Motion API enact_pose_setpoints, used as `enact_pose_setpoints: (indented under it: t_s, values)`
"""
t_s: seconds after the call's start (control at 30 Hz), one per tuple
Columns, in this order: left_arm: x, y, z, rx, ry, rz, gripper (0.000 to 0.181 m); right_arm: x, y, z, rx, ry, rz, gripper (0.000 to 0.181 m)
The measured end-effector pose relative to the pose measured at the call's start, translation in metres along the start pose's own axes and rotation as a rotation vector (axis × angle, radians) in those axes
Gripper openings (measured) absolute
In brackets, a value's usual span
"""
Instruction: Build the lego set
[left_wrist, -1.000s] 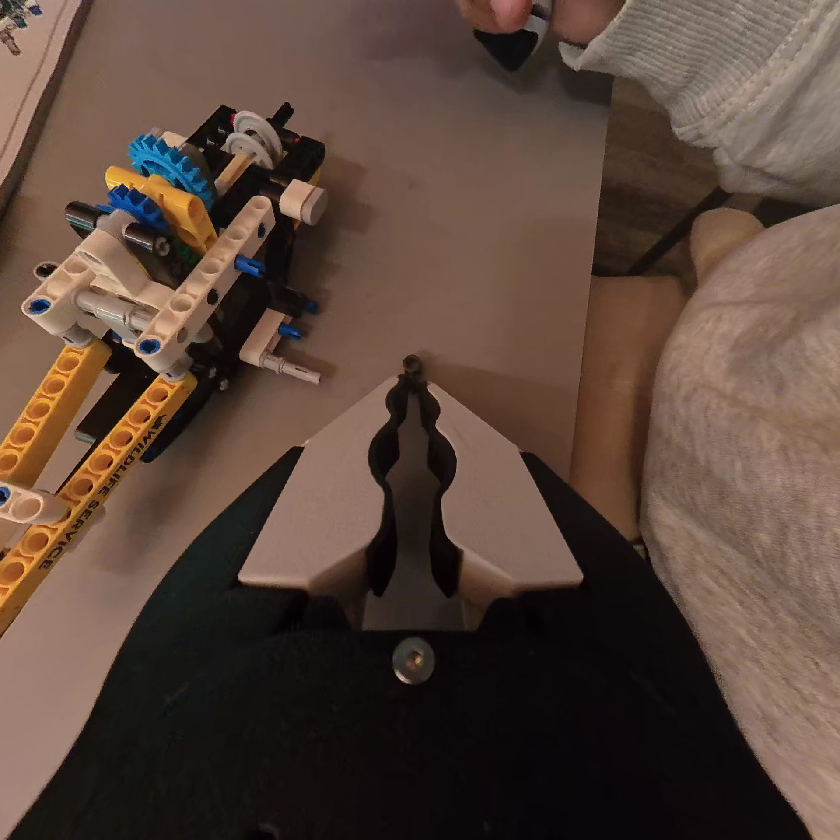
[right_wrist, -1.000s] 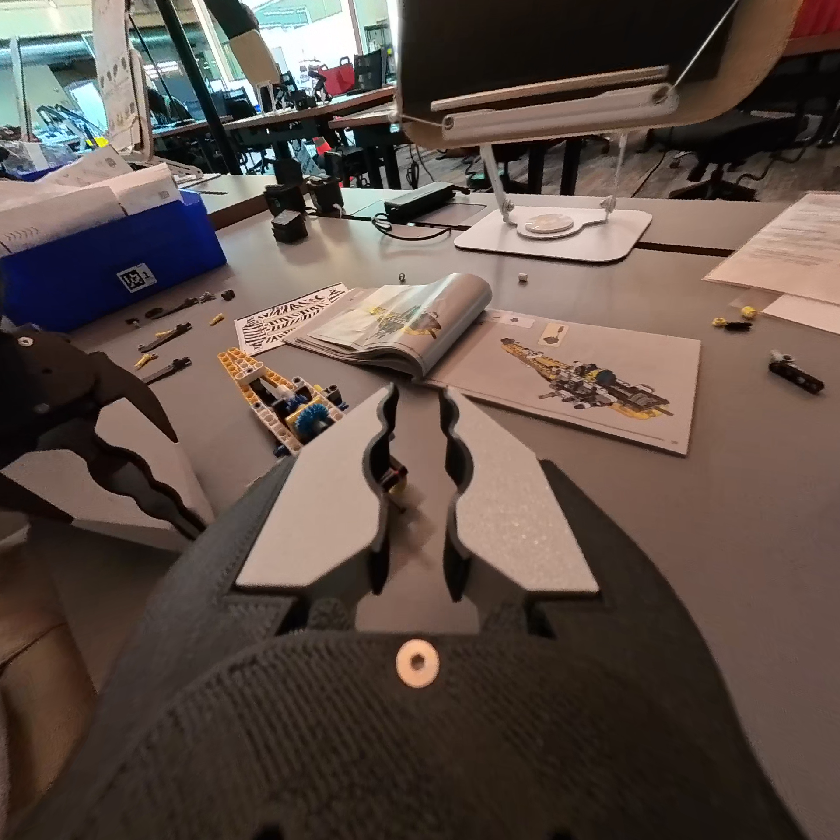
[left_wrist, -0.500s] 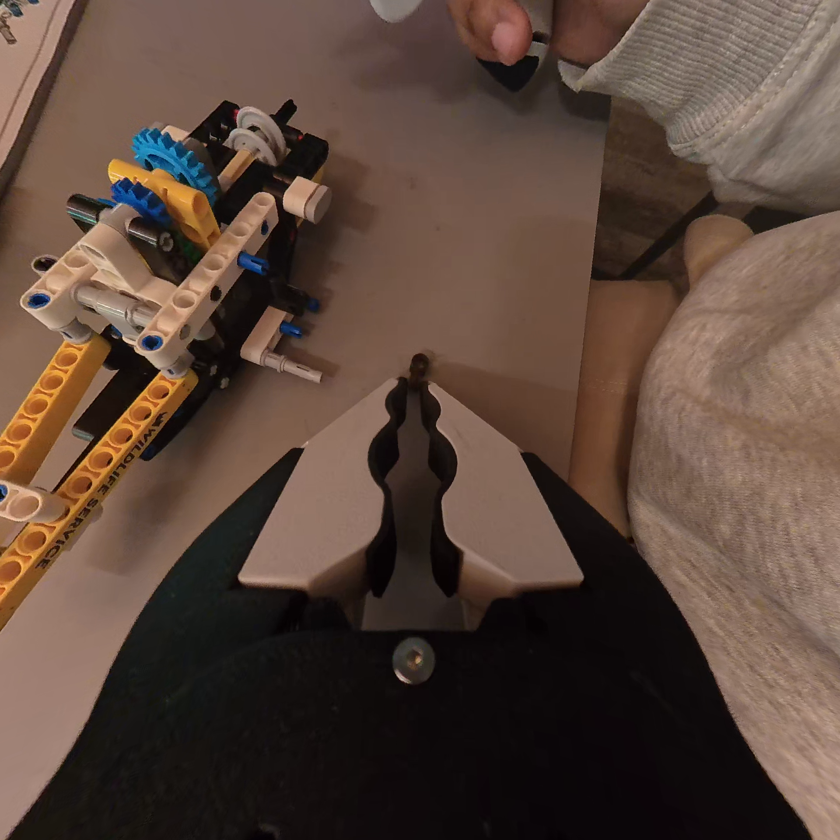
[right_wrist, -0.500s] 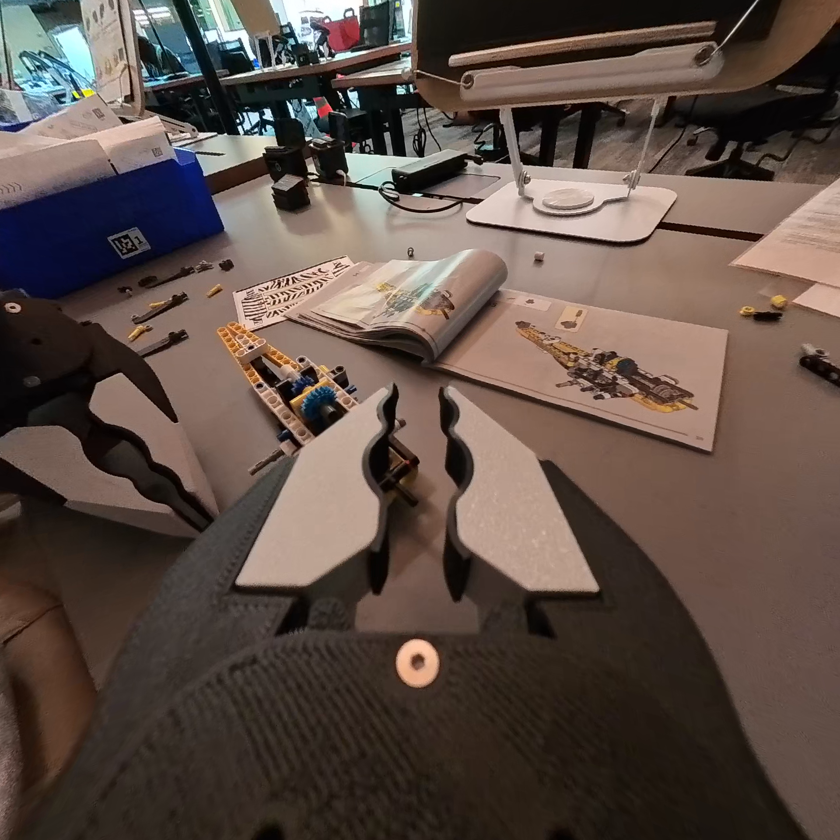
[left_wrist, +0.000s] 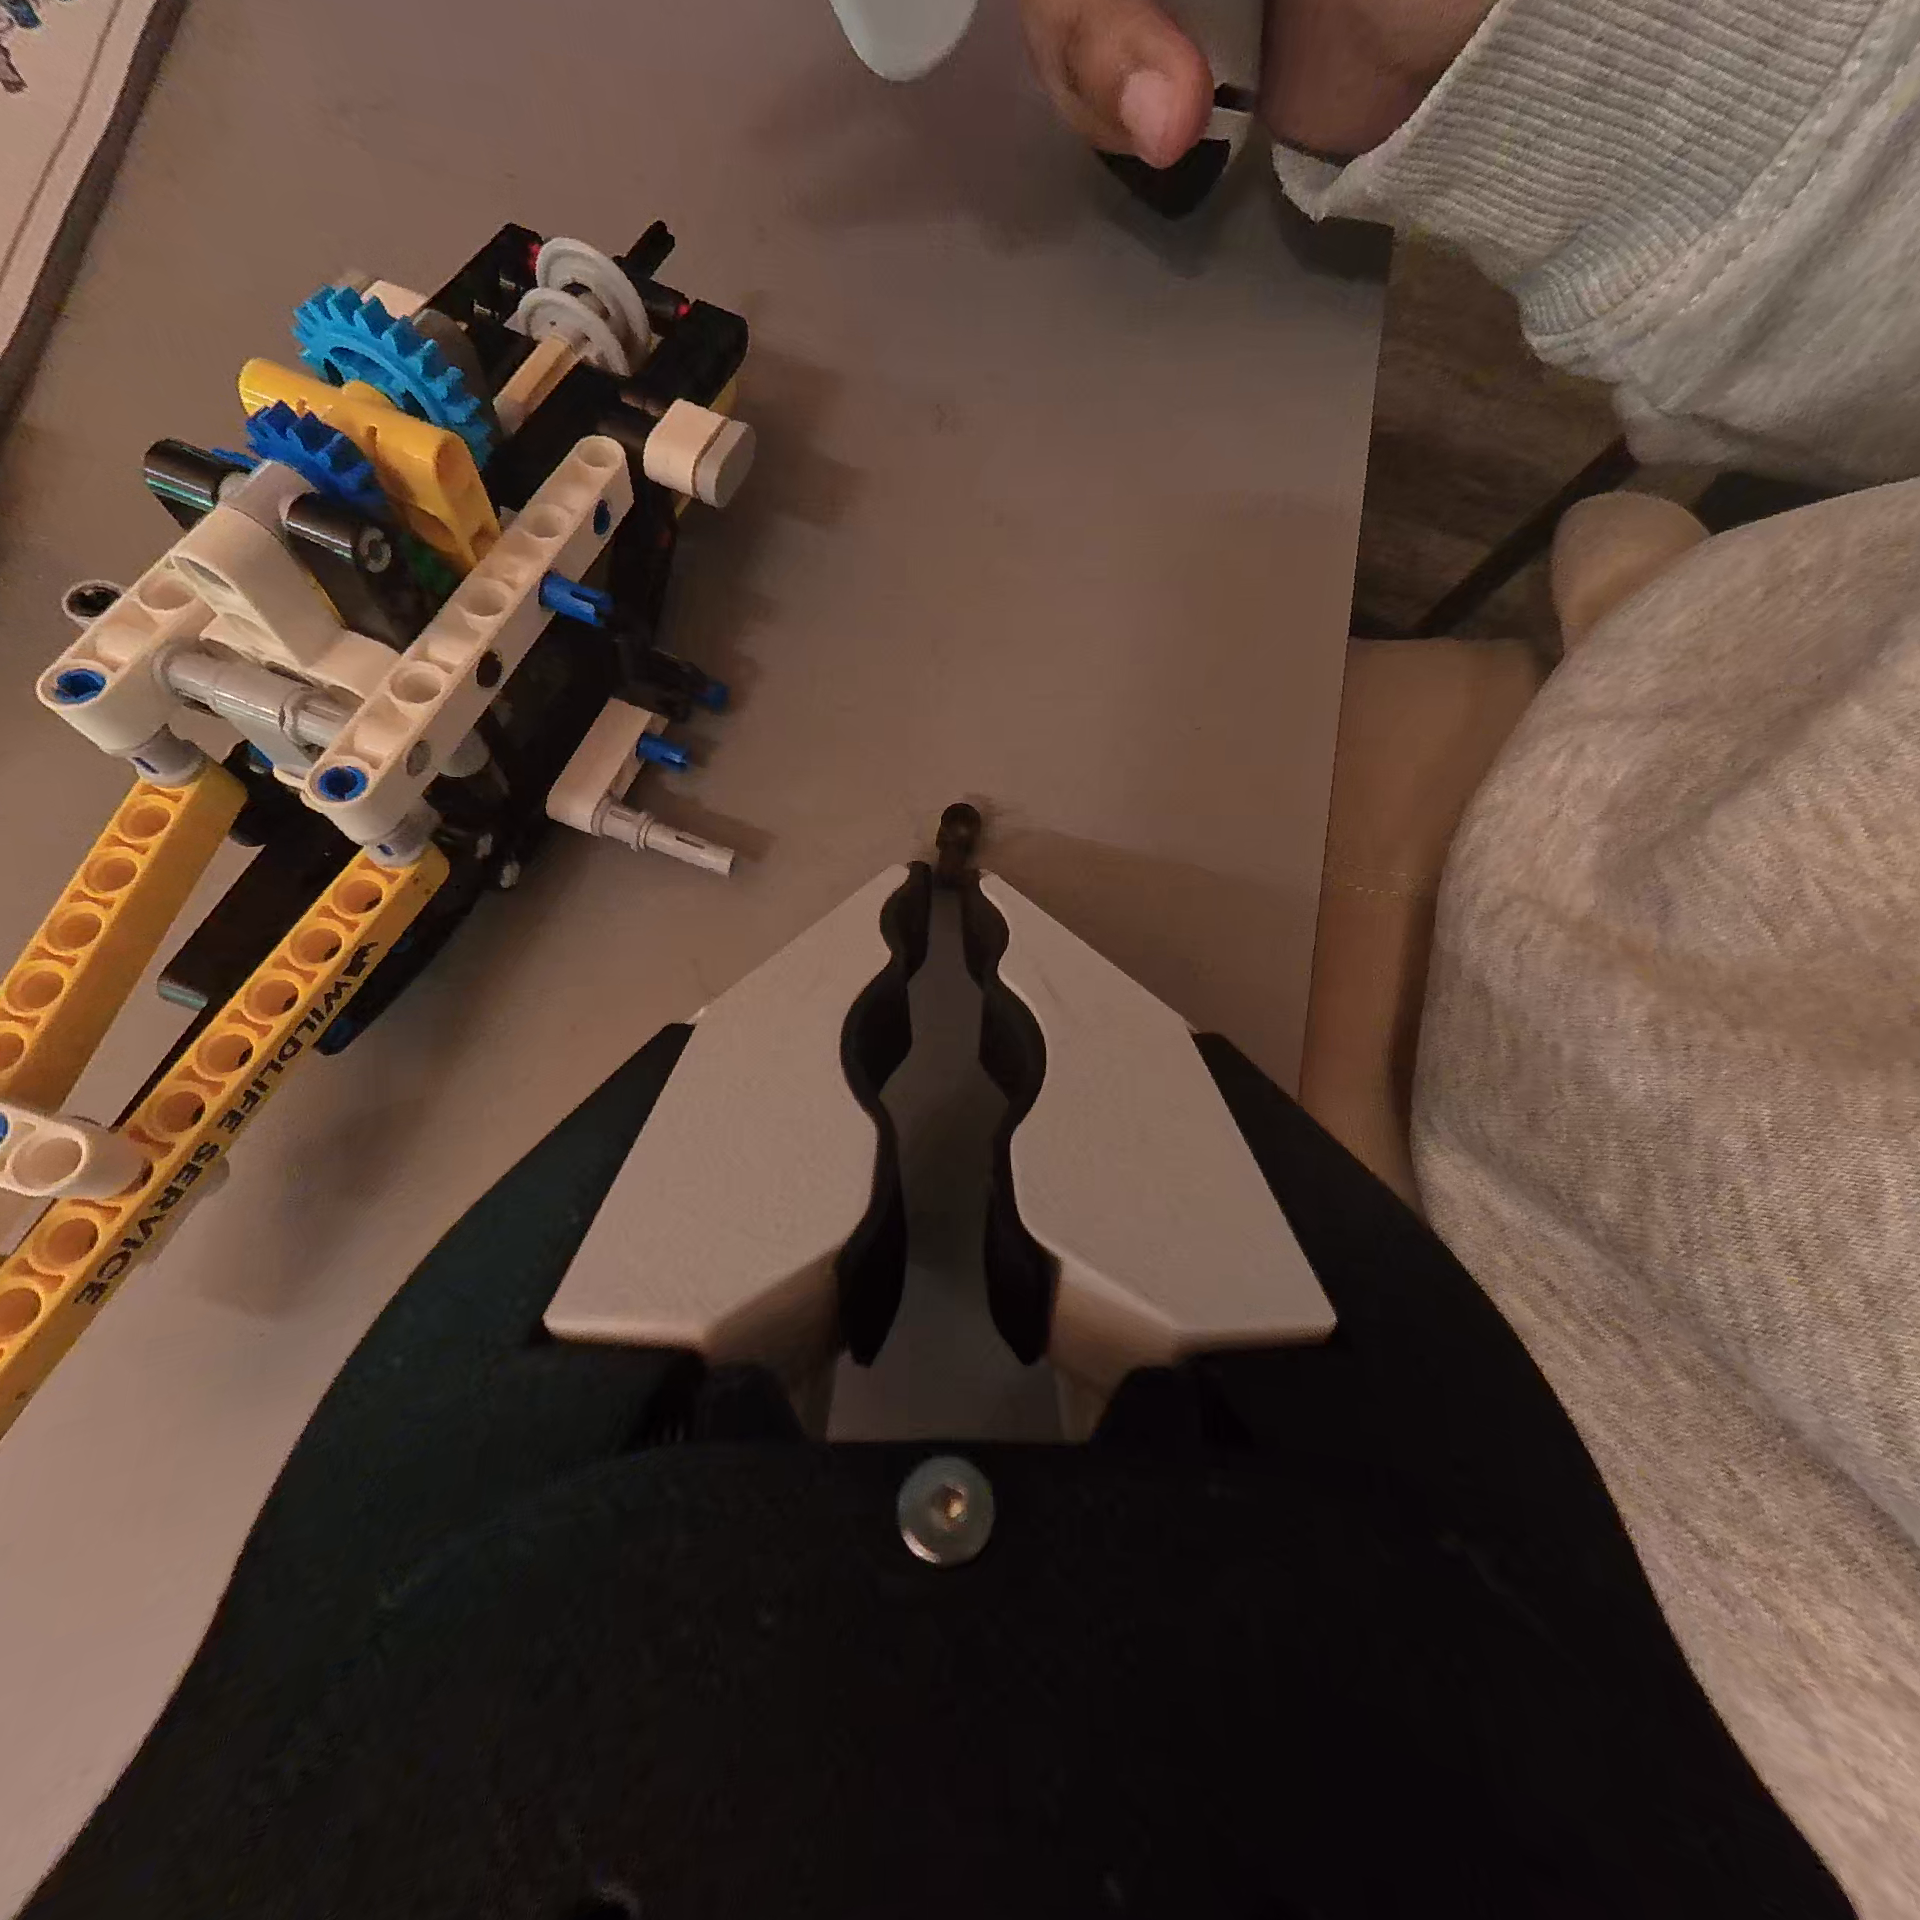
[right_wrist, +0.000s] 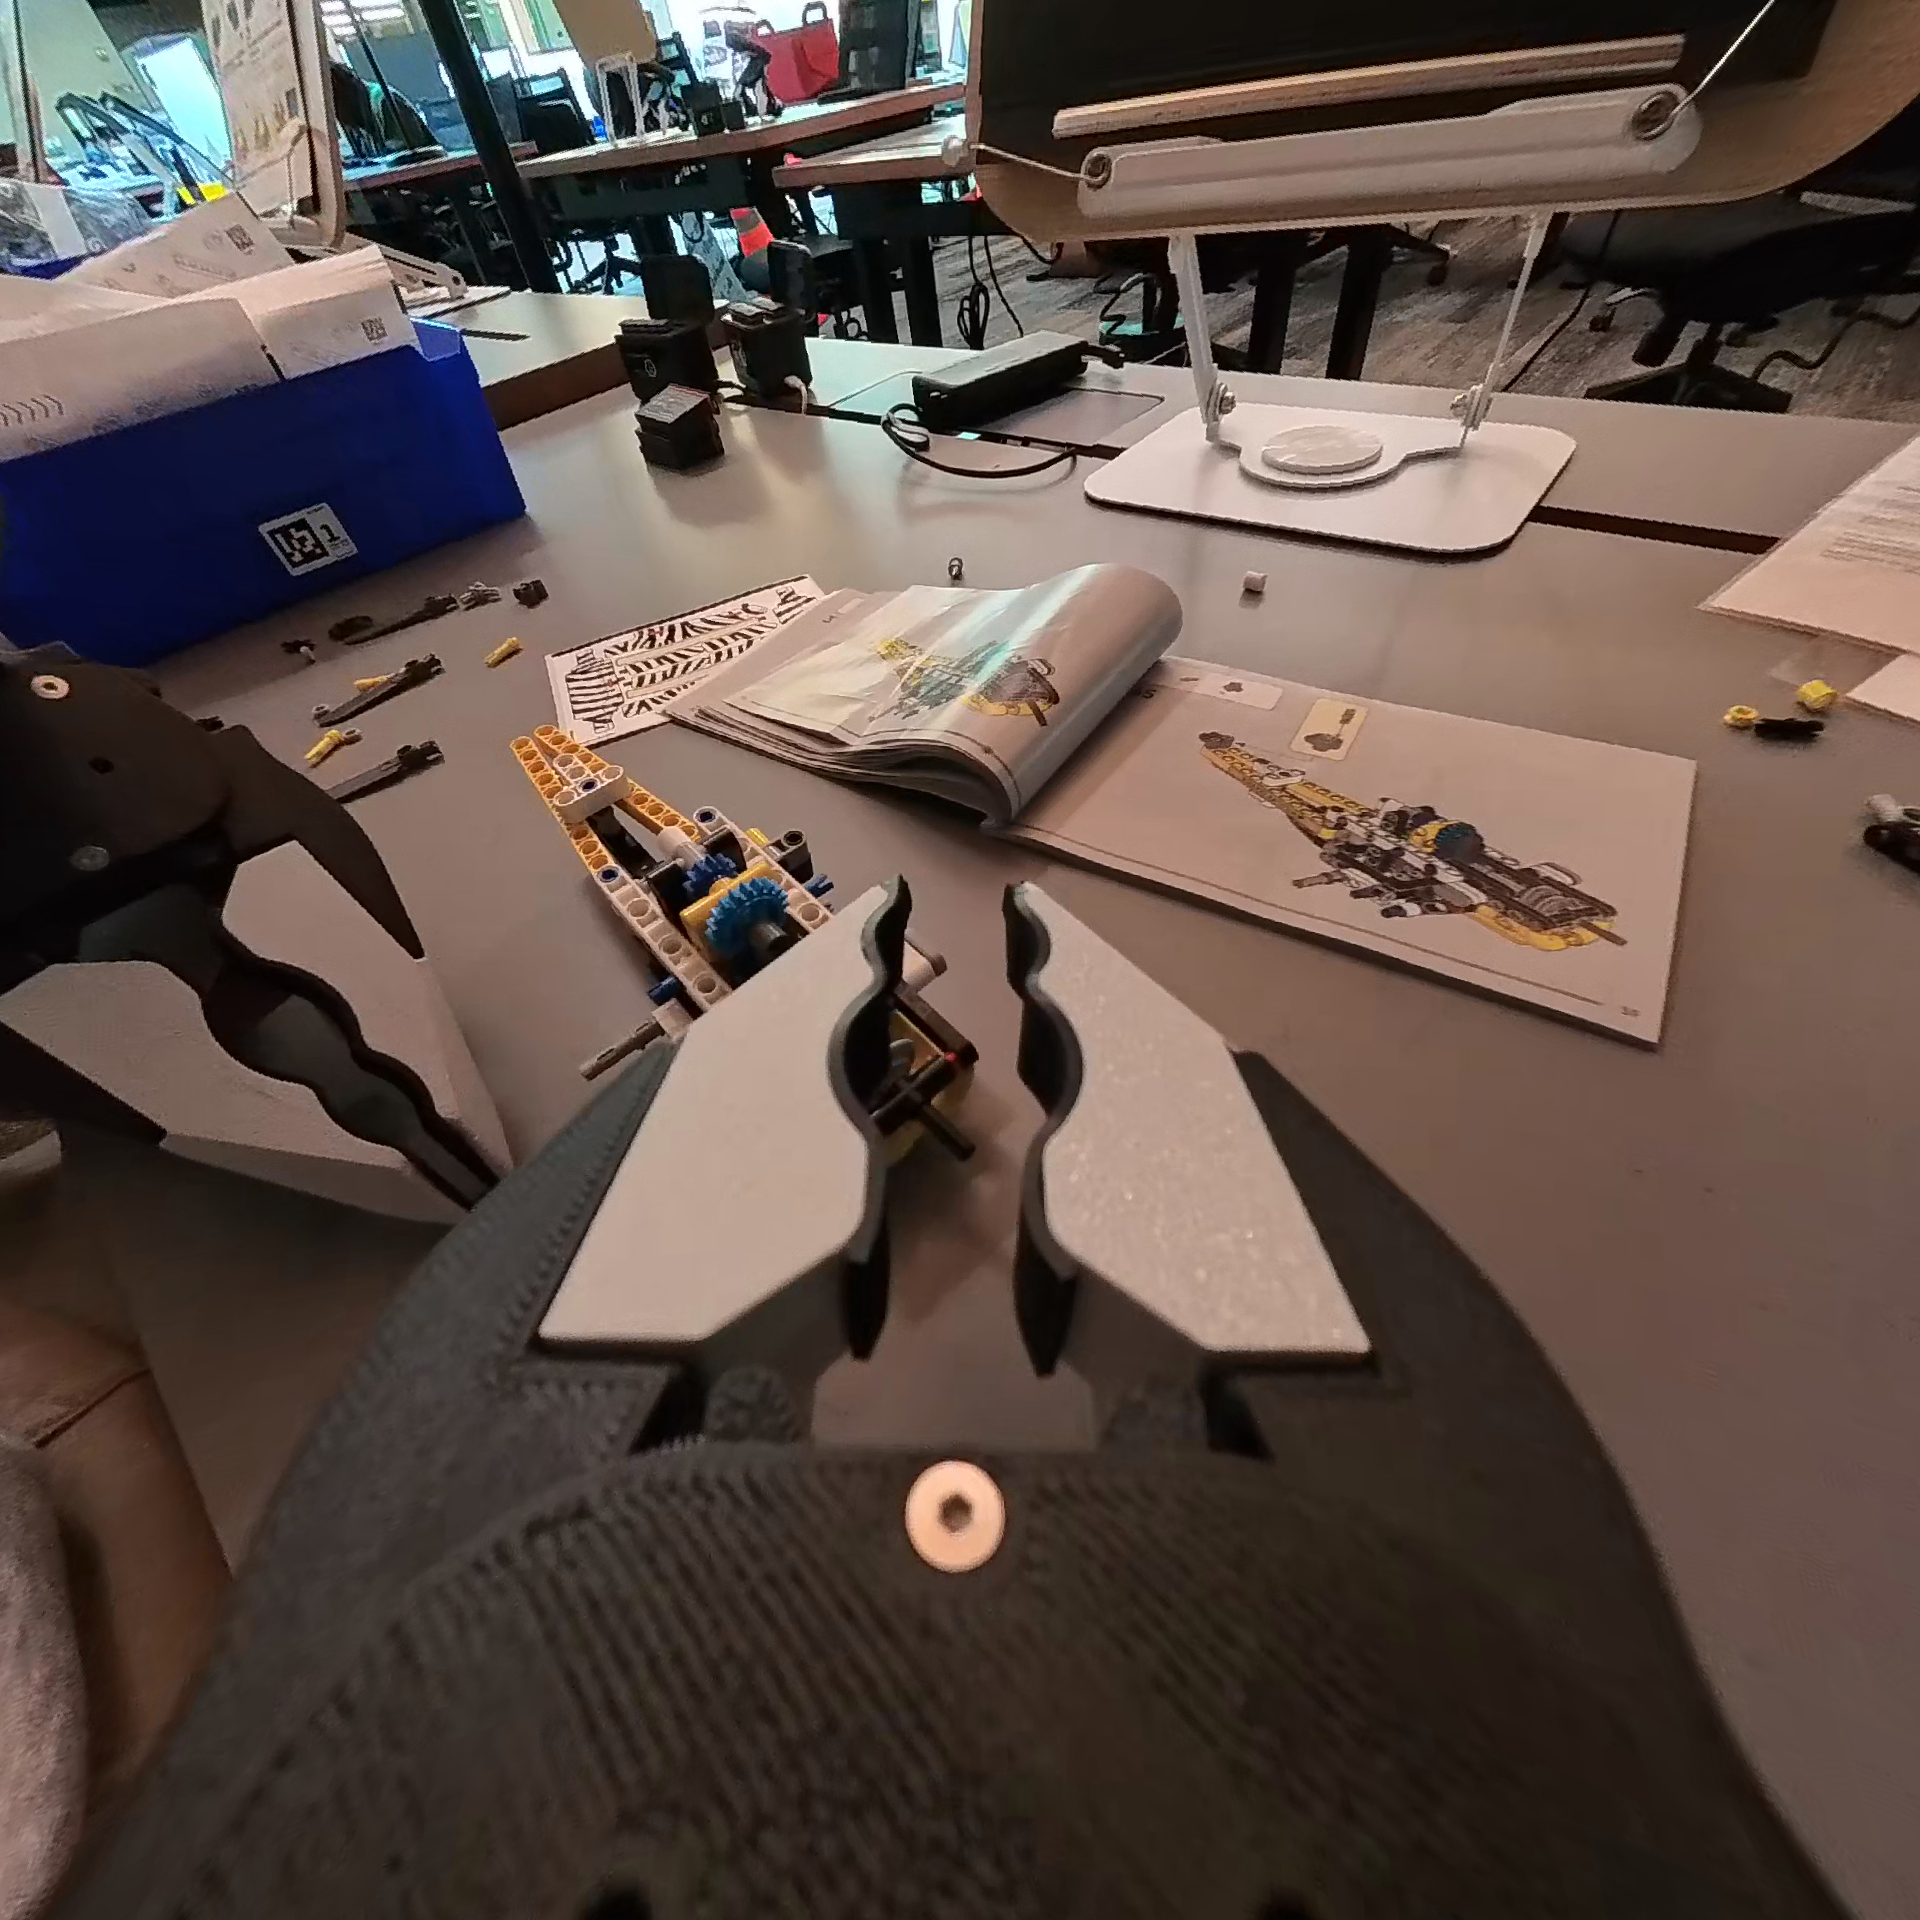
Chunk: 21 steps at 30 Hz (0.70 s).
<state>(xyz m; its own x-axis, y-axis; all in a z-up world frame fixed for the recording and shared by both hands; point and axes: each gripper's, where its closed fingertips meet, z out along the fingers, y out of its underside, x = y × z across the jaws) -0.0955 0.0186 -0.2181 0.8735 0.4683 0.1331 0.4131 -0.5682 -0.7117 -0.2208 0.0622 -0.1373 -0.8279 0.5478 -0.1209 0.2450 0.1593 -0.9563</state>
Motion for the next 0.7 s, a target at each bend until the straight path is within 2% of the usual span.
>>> enact_pose_setpoints:
  t_s: [0.03,0.7]
  values:
    - [0.0,0.0,0.0,0.0,0.0,0.0,0.004,0.0,0.0,0.0,0.0,0.0,0.0,0.018]
    - [0.0003,-0.0001,0.0002,0.001,0.021,-0.021,0.005,0.0011,0.0024,0.0025,-0.008,-0.001,0.009,0.018]
